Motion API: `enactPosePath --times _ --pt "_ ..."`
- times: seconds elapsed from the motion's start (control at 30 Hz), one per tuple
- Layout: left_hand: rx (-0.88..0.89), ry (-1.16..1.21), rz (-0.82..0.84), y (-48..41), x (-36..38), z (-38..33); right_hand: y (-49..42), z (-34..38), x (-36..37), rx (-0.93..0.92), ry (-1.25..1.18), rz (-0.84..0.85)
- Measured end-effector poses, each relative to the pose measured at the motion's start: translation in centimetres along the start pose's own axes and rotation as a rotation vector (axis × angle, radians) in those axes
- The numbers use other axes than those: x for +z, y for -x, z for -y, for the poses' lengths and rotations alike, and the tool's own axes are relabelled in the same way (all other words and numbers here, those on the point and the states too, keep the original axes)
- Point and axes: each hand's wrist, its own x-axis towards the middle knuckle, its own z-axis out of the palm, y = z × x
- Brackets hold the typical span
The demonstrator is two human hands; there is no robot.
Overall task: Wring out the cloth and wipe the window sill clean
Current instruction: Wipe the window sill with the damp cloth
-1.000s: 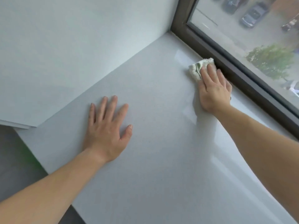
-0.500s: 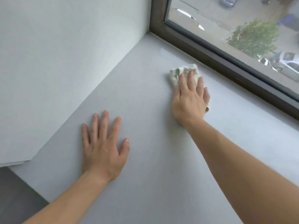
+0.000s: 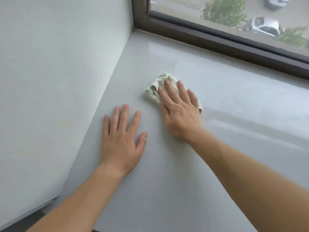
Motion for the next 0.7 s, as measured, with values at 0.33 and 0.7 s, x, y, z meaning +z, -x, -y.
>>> enactPosePath --times 0.33,0.7 --pt "0.03 -0.03 -0.003 0.2 0.6 0.0 0.5 0.3 0.6 0.217 0.001 -0.061" --pt "0.045 0.2 -0.014 0.8 -0.7 1.4 0.6 -1.4 -0.1 0.442 -0.058 -0.063"
